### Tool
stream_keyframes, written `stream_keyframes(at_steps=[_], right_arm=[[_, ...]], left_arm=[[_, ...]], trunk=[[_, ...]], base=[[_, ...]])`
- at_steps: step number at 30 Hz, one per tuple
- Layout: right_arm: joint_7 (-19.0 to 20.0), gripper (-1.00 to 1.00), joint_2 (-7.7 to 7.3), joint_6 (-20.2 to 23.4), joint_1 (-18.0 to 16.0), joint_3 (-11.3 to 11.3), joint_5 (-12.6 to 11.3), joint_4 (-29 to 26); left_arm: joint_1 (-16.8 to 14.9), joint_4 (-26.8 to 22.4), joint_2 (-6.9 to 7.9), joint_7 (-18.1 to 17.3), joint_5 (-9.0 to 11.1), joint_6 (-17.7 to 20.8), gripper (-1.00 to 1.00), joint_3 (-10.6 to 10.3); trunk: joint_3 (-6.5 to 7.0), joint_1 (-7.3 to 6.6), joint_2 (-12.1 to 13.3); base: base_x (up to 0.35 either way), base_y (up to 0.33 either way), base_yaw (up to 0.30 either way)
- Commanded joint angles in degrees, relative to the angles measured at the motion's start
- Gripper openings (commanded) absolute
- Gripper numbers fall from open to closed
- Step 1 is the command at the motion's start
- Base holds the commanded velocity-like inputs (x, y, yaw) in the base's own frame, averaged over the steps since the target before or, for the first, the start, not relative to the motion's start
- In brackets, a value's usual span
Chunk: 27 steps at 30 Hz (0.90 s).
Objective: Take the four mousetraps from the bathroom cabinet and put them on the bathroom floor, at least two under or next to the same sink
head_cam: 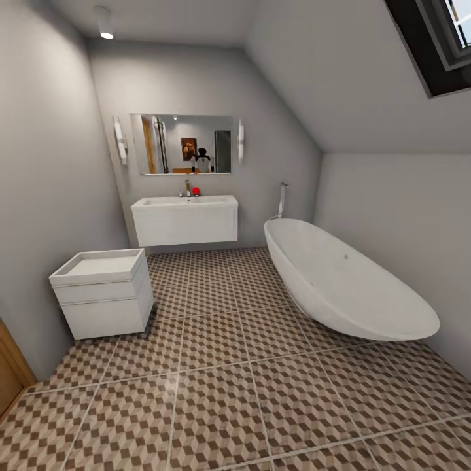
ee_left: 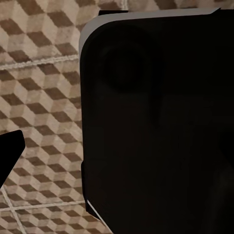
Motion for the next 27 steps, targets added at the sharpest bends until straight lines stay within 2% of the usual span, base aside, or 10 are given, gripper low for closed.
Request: stream_keyframes(at_steps=[1,12,27], right_arm=[[-0.03,1.00,0.00,-0.03,-0.01,0.02,0.06,0.01],[-0.03,1.00,0.06,-0.11,-0.01,0.02,0.12,0.01],[-0.03,1.00,0.00,-0.09,-0.01,0.02,0.12,0.01]], left_arm=[[0.01,-0.03,0.00,0.00,0.00,-0.14,1.00,0.04],[0.01,-0.03,-0.02,-0.03,-0.03,-0.17,1.00,0.04],[0.01,-0.03,-0.04,-0.04,-0.02,-0.18,1.00,0.12]], trunk=[[-0.03,0.00,-0.02],[-0.03,0.00,-0.02],[-0.03,0.00,-0.02]], base=[[0.000,0.000,0.000],[0.000,0.000,0.036],[0.000,0.000,0.240]])
